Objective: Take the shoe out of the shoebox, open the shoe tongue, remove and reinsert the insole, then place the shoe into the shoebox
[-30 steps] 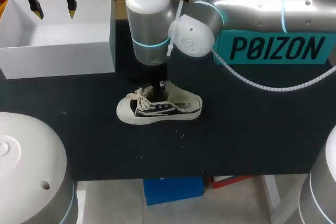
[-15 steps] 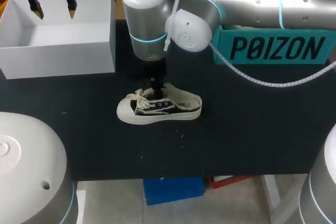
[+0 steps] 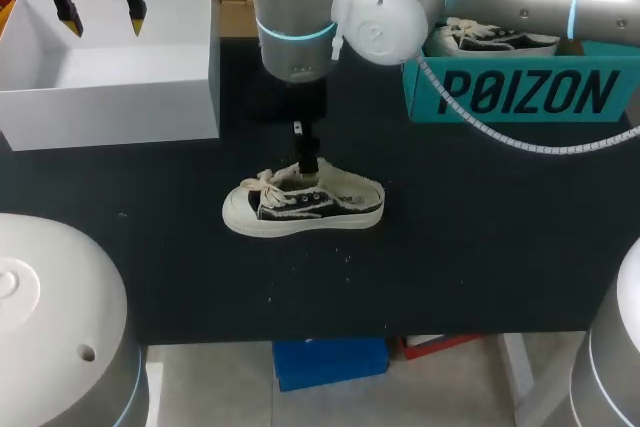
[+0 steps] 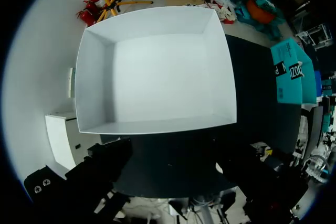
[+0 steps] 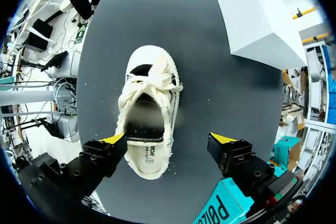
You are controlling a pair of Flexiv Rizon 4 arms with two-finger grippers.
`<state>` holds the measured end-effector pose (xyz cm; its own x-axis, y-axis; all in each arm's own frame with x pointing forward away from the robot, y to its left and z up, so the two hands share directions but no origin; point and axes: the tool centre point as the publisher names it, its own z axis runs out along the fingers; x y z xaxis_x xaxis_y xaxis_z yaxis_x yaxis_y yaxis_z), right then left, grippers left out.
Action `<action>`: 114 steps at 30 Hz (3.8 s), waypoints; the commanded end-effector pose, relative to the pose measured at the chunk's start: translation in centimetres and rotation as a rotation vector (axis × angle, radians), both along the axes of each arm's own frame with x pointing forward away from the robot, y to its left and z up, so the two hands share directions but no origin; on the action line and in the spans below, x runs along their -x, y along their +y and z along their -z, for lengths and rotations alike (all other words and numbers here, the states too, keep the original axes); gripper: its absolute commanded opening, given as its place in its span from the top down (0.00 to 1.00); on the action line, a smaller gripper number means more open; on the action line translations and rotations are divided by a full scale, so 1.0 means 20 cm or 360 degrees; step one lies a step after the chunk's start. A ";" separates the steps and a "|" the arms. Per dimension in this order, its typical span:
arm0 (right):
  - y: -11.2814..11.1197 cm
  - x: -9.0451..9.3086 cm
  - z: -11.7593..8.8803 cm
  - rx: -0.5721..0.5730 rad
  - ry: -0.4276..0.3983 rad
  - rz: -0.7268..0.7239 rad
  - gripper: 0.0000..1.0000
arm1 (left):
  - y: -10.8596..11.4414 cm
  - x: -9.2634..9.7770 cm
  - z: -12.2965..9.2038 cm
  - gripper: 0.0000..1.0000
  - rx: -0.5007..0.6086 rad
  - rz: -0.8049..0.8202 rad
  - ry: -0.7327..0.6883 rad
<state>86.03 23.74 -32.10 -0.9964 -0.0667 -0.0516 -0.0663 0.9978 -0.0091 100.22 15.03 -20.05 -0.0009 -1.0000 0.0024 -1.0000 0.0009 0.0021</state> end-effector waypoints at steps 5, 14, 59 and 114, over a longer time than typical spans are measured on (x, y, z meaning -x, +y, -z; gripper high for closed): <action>-0.16 0.02 -0.12 -0.0369 0.0037 0.0008 0.00 | 0.00 0.00 0.00 0.00 -0.0002 -0.0001 0.0002; -0.31 0.05 -0.18 -0.0624 -0.0027 -0.0134 0.00 | 0.00 0.00 0.00 0.00 -0.0002 -0.0001 0.0002; -0.43 0.01 -0.09 -0.1104 0.0033 -0.0059 0.00 | 0.00 0.00 0.00 0.00 -0.0002 -0.0001 0.0002; -0.50 0.04 0.34 -0.1348 0.0103 -0.0034 0.00 | 0.00 0.00 0.00 0.00 -0.0002 -0.0001 0.0002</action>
<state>84.91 13.15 -37.92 -0.9980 -0.0516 -0.0371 -0.0622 0.6758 0.7345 100.22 15.03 -20.05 -0.0010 -1.0000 0.0023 -1.0000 0.0010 0.0023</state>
